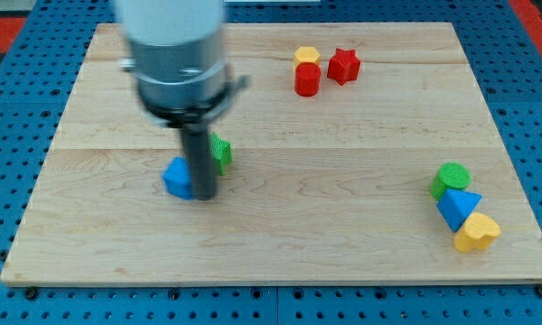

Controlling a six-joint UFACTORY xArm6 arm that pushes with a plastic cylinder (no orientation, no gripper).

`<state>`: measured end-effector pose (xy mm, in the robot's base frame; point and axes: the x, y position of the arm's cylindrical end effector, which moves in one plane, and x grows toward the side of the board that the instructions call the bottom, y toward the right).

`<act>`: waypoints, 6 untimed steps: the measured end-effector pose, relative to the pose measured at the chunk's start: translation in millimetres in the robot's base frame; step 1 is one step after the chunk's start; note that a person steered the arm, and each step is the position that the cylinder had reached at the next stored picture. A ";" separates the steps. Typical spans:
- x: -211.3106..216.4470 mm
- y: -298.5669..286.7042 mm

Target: Slide the green star towards center left of the board

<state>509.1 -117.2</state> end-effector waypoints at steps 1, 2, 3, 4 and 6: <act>-23.1 -43.3; -48.8 -42.2; -48.8 53.1; -49.1 140.1; -50.4 205.2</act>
